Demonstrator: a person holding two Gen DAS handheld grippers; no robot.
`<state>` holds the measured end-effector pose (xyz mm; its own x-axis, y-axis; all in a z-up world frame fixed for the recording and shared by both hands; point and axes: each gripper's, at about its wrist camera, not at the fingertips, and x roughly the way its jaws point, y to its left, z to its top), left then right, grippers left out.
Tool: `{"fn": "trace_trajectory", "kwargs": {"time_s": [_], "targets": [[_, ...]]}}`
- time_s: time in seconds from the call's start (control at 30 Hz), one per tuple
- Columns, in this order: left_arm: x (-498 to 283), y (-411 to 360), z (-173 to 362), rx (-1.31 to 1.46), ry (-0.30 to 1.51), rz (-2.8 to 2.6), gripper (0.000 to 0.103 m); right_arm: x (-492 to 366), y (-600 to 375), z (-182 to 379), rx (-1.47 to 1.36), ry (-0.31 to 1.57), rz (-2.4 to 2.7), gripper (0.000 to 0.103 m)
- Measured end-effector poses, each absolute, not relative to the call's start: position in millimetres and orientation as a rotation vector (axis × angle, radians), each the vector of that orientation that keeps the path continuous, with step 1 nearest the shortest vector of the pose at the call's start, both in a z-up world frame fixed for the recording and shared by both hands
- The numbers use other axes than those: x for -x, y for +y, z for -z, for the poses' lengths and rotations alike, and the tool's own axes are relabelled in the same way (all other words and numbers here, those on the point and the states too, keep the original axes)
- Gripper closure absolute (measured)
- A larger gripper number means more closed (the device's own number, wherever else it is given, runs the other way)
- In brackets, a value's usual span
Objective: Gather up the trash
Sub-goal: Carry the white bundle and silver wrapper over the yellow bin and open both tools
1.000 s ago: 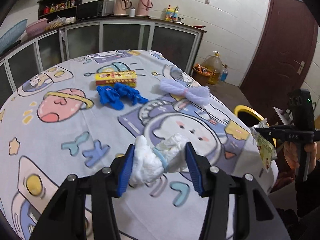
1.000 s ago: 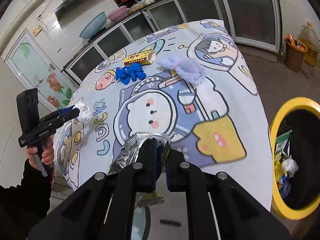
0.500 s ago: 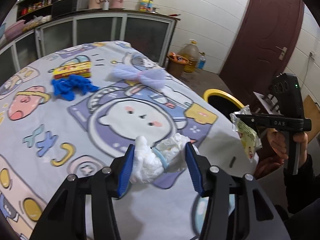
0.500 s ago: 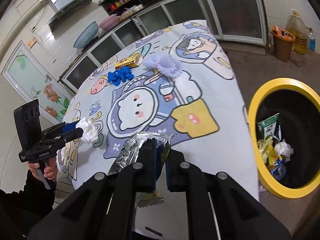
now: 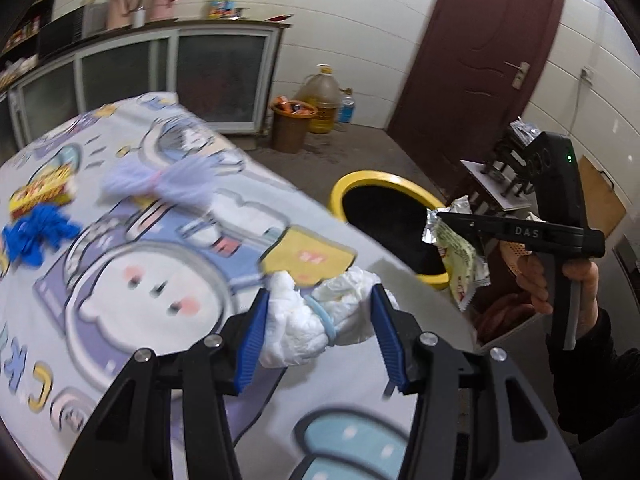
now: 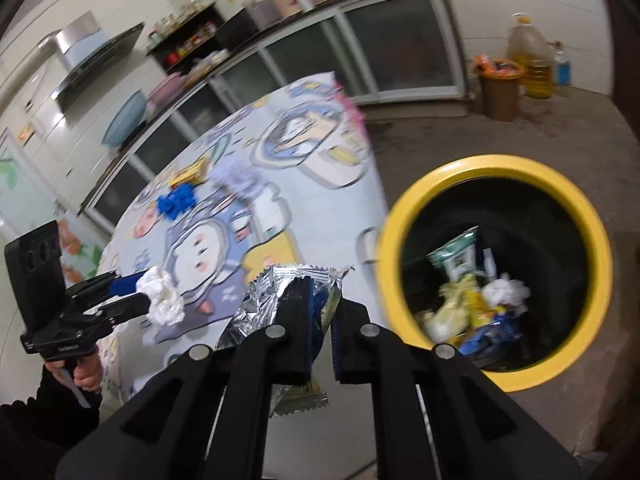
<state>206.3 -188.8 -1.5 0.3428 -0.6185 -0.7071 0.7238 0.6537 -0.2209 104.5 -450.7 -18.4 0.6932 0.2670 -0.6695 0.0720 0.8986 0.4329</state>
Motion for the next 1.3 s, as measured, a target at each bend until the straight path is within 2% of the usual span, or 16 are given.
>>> {"fn": "trace_trajectory", "kwargs": {"time_s": [0.43, 0.83, 1.3], "targets": [[-242.6, -282.6, -15.3, -0.165, 0.803, 0.995, 0.055, -102.6, -519.5, 30.1, -0.46, 0.779, 0.109, 0.095], [-263.4, -352.6, 6.0, -0.188, 0.839, 1.028, 0.055, -107.6, -551.7, 57.1, -0.474, 0.816, 0.228, 0.095], [-271.6, -395.5, 30.5, -0.182, 0.881, 1.032, 0.054, -109.9, -567.2, 81.0, -0.522, 0.869, 0.264, 0.095]]}}
